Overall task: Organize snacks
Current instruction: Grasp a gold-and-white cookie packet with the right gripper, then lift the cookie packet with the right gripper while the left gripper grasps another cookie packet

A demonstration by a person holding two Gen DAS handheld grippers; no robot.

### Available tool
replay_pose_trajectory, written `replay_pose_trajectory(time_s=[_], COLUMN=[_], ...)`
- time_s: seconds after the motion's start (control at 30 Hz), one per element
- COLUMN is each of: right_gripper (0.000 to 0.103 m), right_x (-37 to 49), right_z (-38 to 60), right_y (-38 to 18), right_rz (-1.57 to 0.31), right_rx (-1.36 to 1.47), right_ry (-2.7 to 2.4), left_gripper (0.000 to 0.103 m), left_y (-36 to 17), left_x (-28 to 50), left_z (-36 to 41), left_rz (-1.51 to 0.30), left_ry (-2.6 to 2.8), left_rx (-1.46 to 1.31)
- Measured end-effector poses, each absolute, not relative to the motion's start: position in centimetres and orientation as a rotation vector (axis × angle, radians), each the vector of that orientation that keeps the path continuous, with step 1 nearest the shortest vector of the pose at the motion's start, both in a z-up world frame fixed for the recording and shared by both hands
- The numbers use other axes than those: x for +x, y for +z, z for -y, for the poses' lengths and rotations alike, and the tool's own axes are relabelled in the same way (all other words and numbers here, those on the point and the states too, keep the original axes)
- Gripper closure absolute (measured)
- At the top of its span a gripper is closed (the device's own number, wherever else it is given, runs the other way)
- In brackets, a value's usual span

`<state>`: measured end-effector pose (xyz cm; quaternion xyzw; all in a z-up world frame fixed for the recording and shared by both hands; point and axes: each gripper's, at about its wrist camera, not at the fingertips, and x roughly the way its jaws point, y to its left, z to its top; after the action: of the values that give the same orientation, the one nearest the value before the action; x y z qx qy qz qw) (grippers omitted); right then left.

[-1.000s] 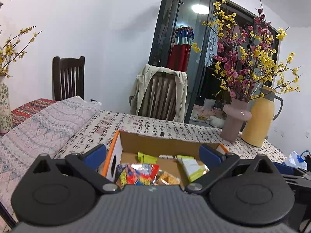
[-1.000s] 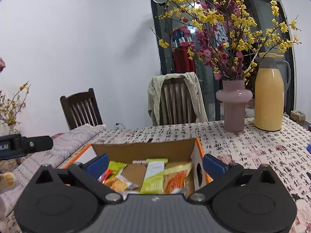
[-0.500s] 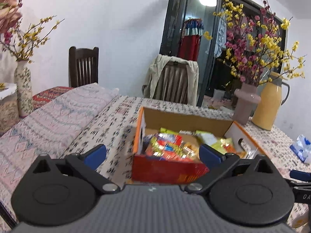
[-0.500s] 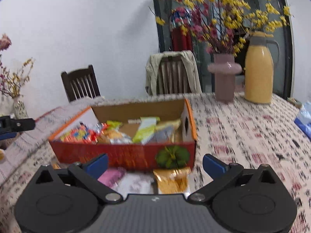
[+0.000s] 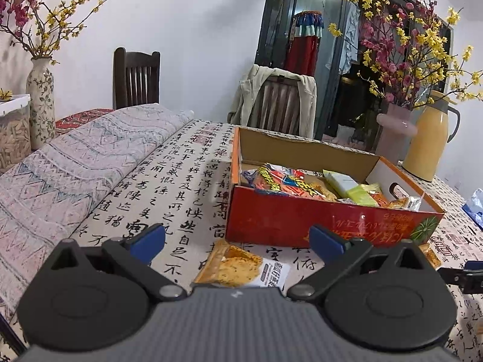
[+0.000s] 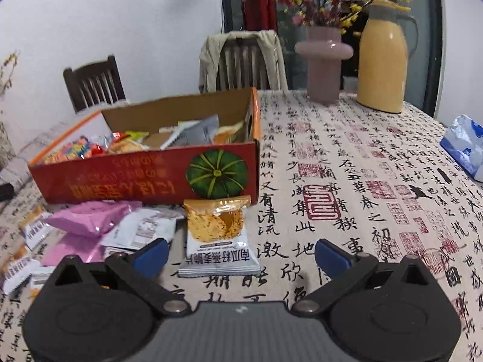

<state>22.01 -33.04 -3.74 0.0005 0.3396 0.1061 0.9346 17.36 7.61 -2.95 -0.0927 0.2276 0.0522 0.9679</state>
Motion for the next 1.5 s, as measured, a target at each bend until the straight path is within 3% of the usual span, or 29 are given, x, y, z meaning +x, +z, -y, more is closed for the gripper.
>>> replay_pose_trajectory(time_s=[0.67, 0.7, 0.83, 1.27, 1.5], right_gripper=[0.000, 0.002, 0.059, 0.060, 0.060], right_x=[25.2, 25.2, 24.4, 19.9, 20.0], right_z=[31.7, 31.7, 31.8, 31.6, 32.1], right_y=[-5.3, -5.2, -4.5, -2.9, -3.3], right_rz=[-0.781, -0.780, -0.738, -0.528, -0.521], right_rx=[-0.057, -0.053, -0.040, 0.032, 0.071], right_ry=[0.200, 0.203, 0.227, 0.250, 0.275], left_gripper=[0.000, 0.000, 0.000, 0.000, 0.000], left_y=[-3.7, -3.7, -3.7, -3.7, -3.4], left_x=[17.9, 17.8, 17.8, 17.9, 19.7], left_z=[-8.1, -8.1, -8.1, -7.8, -7.3], left_rz=[-0.486, -0.485, -0.484, -0.497, -0.650], left_ry=[0.103, 0.105, 0.109, 0.117, 0.080], left_rx=[-0.224, -0.223, -0.223, -0.207, -0.153])
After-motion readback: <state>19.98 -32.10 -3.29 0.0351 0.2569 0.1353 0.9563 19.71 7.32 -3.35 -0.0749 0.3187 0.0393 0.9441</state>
